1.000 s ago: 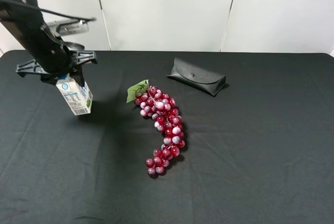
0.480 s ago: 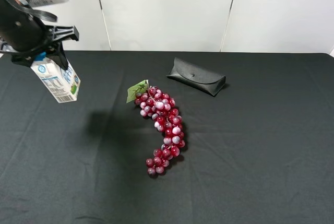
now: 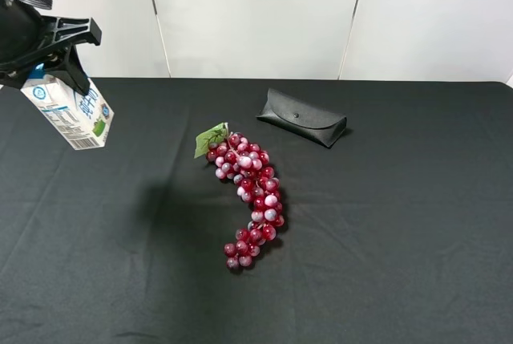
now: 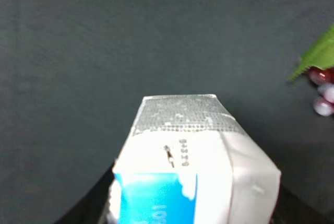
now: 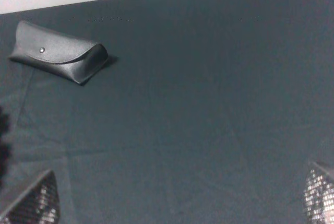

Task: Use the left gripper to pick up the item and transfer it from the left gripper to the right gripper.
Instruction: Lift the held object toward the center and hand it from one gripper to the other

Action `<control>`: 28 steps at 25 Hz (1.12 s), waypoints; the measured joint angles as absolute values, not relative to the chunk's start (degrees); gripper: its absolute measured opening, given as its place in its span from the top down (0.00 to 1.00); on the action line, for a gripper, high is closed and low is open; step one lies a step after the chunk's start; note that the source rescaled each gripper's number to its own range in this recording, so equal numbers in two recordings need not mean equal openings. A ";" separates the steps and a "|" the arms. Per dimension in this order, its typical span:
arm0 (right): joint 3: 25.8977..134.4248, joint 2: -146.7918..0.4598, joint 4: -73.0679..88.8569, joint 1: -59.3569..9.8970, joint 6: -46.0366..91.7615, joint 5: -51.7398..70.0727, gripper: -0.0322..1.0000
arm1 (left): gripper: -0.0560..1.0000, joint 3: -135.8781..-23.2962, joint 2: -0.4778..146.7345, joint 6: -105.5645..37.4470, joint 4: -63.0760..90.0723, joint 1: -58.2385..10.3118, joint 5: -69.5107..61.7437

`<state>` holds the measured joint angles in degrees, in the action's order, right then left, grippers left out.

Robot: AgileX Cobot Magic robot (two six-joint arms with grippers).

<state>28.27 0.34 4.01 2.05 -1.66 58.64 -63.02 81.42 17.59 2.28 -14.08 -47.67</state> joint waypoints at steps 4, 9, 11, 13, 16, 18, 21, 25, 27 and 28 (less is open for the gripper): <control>28.27 0.34 4.01 2.05 -1.66 58.64 0.00 | 0.95 -63.02 81.42 13.58 8.01 -14.08 -47.41; 28.27 0.34 4.01 2.05 -1.66 58.64 0.00 | 0.95 -62.97 81.42 9.43 14.04 -14.08 -44.84; 28.27 0.34 4.01 2.05 -1.66 58.64 0.00 | 0.95 -62.97 81.42 7.20 16.27 -14.08 -44.10; 28.27 0.34 4.01 2.05 -1.61 58.64 0.00 | 0.95 -62.97 81.50 4.42 19.75 -14.08 -43.46; 28.27 -0.78 4.09 2.05 -1.39 58.64 0.00 | 0.95 -62.97 82.72 -0.65 25.12 -14.08 -42.27; 28.27 -2.38 4.45 2.05 -1.05 58.64 0.00 | 0.95 -62.91 84.25 -4.48 28.92 -14.08 -41.86; 28.27 -4.46 5.25 2.05 -0.49 58.64 0.00 | 0.95 -62.76 86.73 -11.51 35.64 -14.08 -41.65; 28.27 -8.90 8.54 1.52 2.02 58.64 0.00 | 0.95 -62.74 90.09 -20.80 45.29 -14.08 -41.60; 28.27 -10.63 9.82 0.35 2.92 58.64 0.00 | 0.95 -62.74 91.83 -25.71 51.01 -14.08 -42.14; 28.27 -11.53 10.14 -0.40 3.13 58.64 0.00 | 0.95 -62.74 92.69 -28.09 53.12 -14.08 -42.67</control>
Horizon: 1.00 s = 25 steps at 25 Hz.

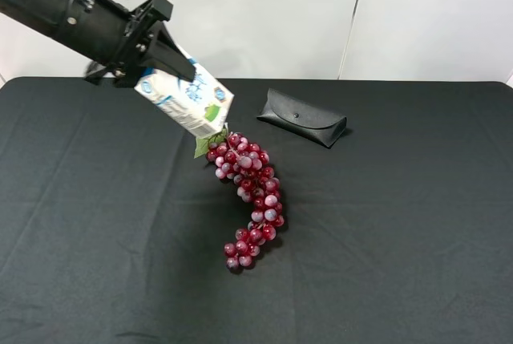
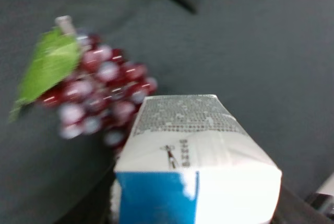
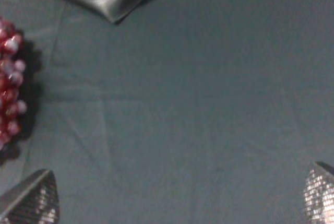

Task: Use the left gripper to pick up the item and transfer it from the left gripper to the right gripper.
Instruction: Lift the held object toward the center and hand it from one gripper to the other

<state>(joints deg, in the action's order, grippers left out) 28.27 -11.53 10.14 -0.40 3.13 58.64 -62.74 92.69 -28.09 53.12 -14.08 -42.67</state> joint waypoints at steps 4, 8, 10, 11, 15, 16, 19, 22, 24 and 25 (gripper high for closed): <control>28.27 -14.69 10.74 -4.09 3.59 58.58 0.00 | 0.95 -62.74 95.76 -36.24 60.73 -14.08 -46.13; 30.62 -19.93 11.29 -9.46 4.43 57.00 0.00 | 0.95 -62.74 98.09 -41.29 65.05 -14.08 -49.48; 31.89 -22.70 12.00 -11.58 5.17 55.31 0.00 | 0.95 -62.74 98.55 -42.58 66.47 -14.22 -50.07; 32.37 -23.91 12.70 -12.62 5.89 54.35 0.00 | 0.95 -62.74 98.62 -43.41 66.87 -14.44 -50.06; 33.48 -29.89 15.04 -19.07 10.22 50.55 0.00 | 0.95 -62.74 98.66 -46.12 68.41 -16.18 -50.18; 33.71 -31.27 15.05 -20.59 11.04 49.78 0.00 | 0.95 -62.74 98.66 -46.55 68.54 -16.92 -50.18; 35.25 -36.14 14.98 -26.00 13.53 47.92 0.00 | 0.95 -62.74 98.66 -47.45 68.54 -19.35 -49.63; 38.55 -41.34 13.81 -31.48 15.17 45.91 0.00 | 0.95 -62.74 98.66 -47.67 68.58 -22.21 -48.02; 40.60 -44.38 12.52 -34.23 15.57 44.53 0.00 | 0.95 -62.74 98.66 -47.74 68.65 -23.87 -46.74; 41.97 -46.03 11.57 -36.10 15.60 43.45 0.00 | 0.95 -62.74 98.66 -47.79 68.71 -24.46 -46.10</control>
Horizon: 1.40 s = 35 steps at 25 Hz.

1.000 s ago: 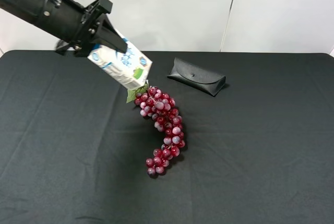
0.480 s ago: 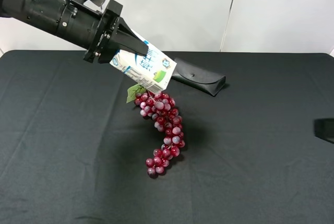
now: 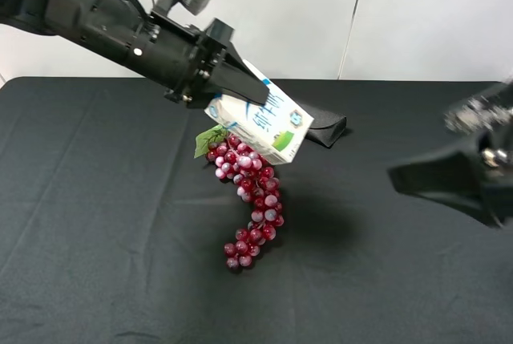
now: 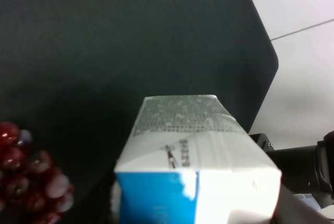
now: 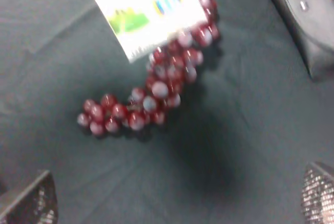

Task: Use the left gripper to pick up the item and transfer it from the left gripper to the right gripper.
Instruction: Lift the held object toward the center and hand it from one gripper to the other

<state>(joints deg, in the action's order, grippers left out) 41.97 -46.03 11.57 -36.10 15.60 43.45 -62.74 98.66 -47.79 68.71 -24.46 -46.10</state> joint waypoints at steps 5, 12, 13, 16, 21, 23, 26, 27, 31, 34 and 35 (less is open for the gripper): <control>45.34 -53.36 7.19 -42.89 15.72 38.37 0.00 | 0.95 -62.74 98.66 -47.79 69.80 -26.47 -44.36; 45.84 -61.39 4.72 -45.74 15.90 28.85 0.00 | 0.95 -62.74 98.66 -47.85 73.19 -26.62 -44.23; 45.84 -62.22 3.92 -45.74 15.90 27.14 0.00 | 0.95 -62.74 98.66 -47.85 73.19 -26.62 -44.23; 45.84 -64.46 2.49 -45.74 15.95 23.81 0.00 | 0.95 -62.74 98.66 -47.91 74.05 -26.62 -44.23; 45.98 -68.23 1.46 -45.74 16.00 22.37 0.00 | 0.95 -62.74 98.66 -48.17 74.74 -26.62 -44.41; 45.98 -69.13 1.28 -45.74 16.00 21.24 0.00 | 0.95 -62.74 98.66 -48.23 74.93 -26.64 -44.52; 46.03 -70.48 0.51 -45.74 16.00 18.80 0.00 | 0.95 -62.74 98.66 -48.28 74.97 -26.64 -45.27; 46.03 -70.91 0.00 -45.74 16.00 18.23 0.00 | 0.95 -62.74 98.66 -48.29 74.97 -26.64 -45.72; 46.03 -72.86 -0.71 -45.74 16.00 16.66 0.00 | 0.95 -62.74 98.66 -48.52 74.97 -26.64 -47.25; 46.03 -74.13 -0.76 -45.74 16.00 16.40 0.00 | 0.95 -62.74 98.66 -48.63 74.97 -26.64 -47.63; 46.03 -74.49 -0.76 -45.74 16.00 16.40 0.00 | 0.95 -62.74 98.66 -48.69 74.97 -26.64 -47.63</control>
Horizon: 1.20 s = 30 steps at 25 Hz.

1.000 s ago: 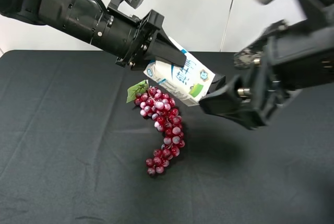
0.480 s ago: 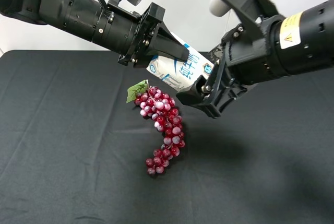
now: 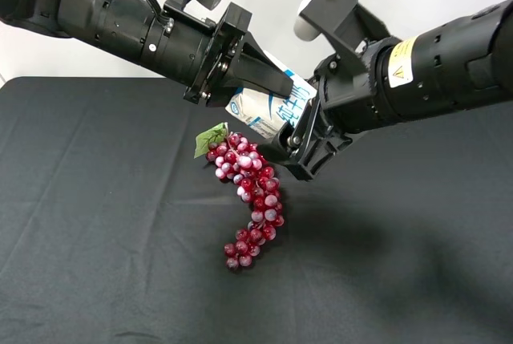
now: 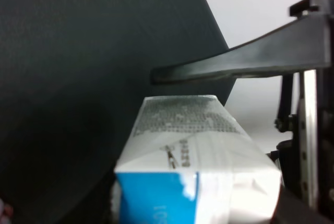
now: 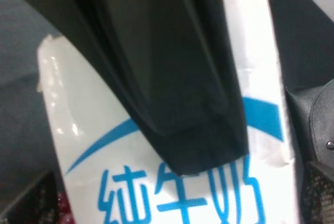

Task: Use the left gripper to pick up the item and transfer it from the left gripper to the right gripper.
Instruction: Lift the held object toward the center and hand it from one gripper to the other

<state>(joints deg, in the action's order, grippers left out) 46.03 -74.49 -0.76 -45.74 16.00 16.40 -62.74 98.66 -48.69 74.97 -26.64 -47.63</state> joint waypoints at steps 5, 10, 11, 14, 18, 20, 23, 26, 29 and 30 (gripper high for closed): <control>46.03 -75.23 -0.76 -45.74 16.05 16.22 0.00 | 0.95 -62.74 98.66 -48.69 74.97 -26.64 -47.65; 46.03 -75.23 -1.35 -45.74 16.05 15.93 0.00 | 0.95 -62.74 98.66 -48.75 74.97 -26.64 -47.65; 46.03 -75.23 -1.41 -45.74 16.05 15.93 0.09 | 0.95 -62.74 98.66 -48.75 74.97 -26.64 -47.65; 46.03 -75.23 -2.63 -45.74 16.12 15.91 0.94 | 0.95 -62.74 98.66 -48.81 74.91 -26.64 -47.72; 46.03 -75.23 -3.54 -45.74 16.12 15.76 0.93 | 0.94 -62.74 98.66 -48.85 74.91 -26.64 -47.49; 46.03 -75.23 -3.64 -45.74 16.12 15.76 0.93 | 0.94 -62.74 98.66 -48.85 74.91 -26.64 -47.48; 46.03 -75.23 -3.70 -45.74 16.07 15.76 0.93 | 0.94 -62.74 98.66 -48.92 74.91 -26.64 -47.44; 46.03 -75.23 -3.70 -45.74 16.07 15.76 0.93 | 0.94 -62.74 98.66 -46.81 74.86 -26.64 -47.44; 46.03 -75.23 -3.58 -45.74 16.07 15.76 0.93 | 0.94 -62.74 98.66 -44.12 74.46 -26.64 -47.64; 46.03 -75.23 -3.58 -45.74 16.07 15.76 0.93 | 0.88 -62.74 98.66 -43.39 74.46 -26.64 -47.64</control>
